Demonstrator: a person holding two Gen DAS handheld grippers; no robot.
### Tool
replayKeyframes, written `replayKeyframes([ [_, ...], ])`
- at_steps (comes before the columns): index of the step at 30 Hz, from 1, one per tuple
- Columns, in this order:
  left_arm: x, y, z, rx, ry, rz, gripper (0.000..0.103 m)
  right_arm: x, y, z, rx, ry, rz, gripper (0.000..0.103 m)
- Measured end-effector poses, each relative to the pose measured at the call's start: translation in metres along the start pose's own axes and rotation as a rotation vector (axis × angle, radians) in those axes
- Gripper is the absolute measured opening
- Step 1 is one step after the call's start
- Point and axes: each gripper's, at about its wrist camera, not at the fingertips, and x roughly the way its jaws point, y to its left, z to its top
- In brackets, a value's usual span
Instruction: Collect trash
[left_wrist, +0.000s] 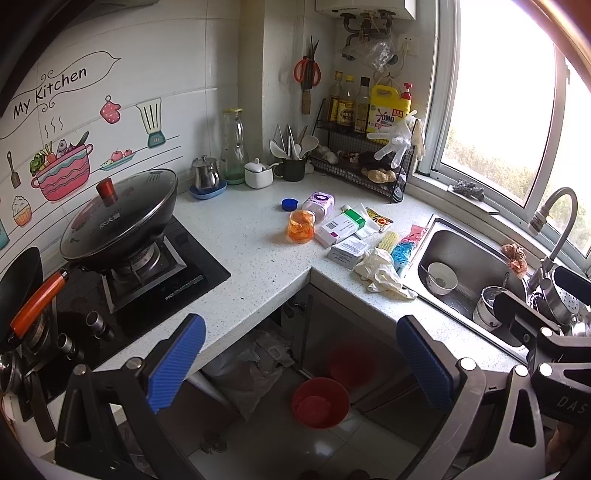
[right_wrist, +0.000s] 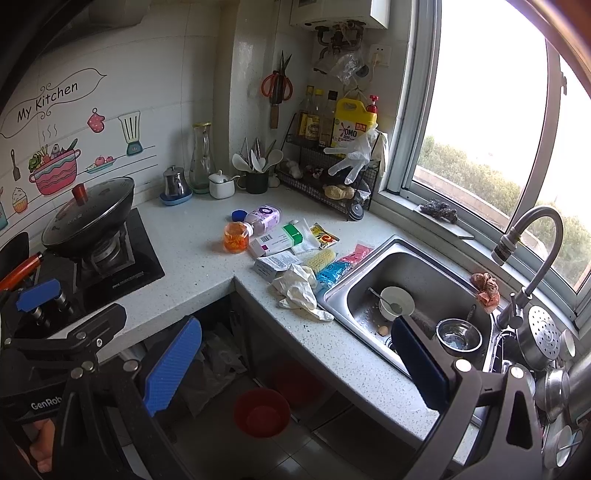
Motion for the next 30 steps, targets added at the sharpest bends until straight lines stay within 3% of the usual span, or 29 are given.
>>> replayKeyframes([
  [19, 0.013, 0.007, 0.005, 0.014, 0.025, -0.01, 0.102, 0.012, 0.005, 0.003, 0.0, 0.021, 0.009, 0.103],
  [30, 0.054, 0.004, 0.022, 0.033, 0.081, -0.044, 0.103, 0.036, 0.002, 0.011, -0.027, 0.06, -0.017, 0.103],
])
